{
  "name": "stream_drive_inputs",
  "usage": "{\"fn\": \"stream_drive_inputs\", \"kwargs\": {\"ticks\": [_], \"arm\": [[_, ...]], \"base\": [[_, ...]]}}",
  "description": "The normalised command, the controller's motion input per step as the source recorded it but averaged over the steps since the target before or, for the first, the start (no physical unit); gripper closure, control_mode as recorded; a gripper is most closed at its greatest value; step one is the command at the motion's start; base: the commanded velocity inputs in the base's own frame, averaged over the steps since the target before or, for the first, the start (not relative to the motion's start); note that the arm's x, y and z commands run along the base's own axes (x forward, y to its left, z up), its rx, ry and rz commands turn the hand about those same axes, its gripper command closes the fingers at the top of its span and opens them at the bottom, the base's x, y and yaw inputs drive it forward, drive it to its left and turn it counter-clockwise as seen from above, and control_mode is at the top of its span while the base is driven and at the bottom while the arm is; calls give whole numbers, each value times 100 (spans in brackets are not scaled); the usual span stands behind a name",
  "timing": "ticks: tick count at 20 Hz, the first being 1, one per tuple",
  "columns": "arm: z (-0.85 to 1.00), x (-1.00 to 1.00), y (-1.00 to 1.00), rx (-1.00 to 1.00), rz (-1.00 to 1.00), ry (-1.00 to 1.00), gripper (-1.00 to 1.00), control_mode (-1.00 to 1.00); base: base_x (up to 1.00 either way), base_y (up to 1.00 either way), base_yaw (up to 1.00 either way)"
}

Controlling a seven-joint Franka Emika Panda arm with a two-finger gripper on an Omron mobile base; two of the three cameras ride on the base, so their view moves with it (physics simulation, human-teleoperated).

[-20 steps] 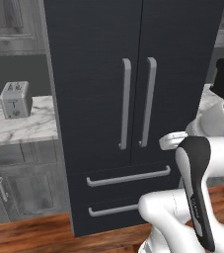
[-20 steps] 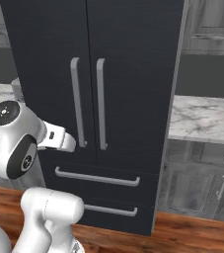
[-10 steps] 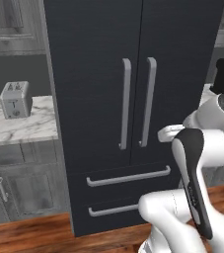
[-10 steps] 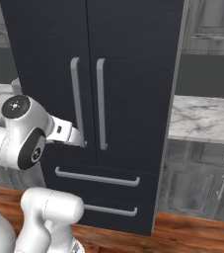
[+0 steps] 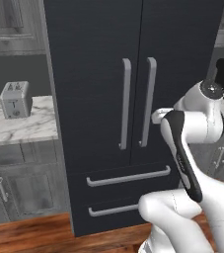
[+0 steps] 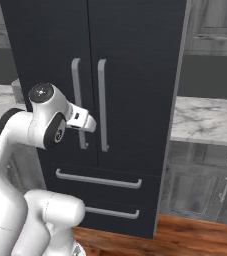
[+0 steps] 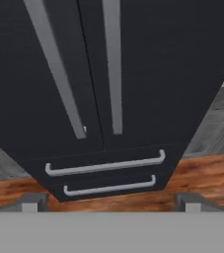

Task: Retrieve the kiwi and peach from the fridge and place them into the bowl on the dining table.

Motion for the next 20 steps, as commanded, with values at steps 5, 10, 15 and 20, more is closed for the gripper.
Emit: {"fn": "stream_drive_inputs", "kwargs": {"ticks": [5,10,15,20], "arm": [[0,84,-6,0,-9,-16,-100,-100],[0,76,-14,1,-3,-13,-100,-100],[8,61,-34,6,0,0,-100,-100],[1,66,-14,4,0,1,-100,-100]], "base": [[0,0,0],[0,0,0],[0,0,0],[0,0,0]]}}
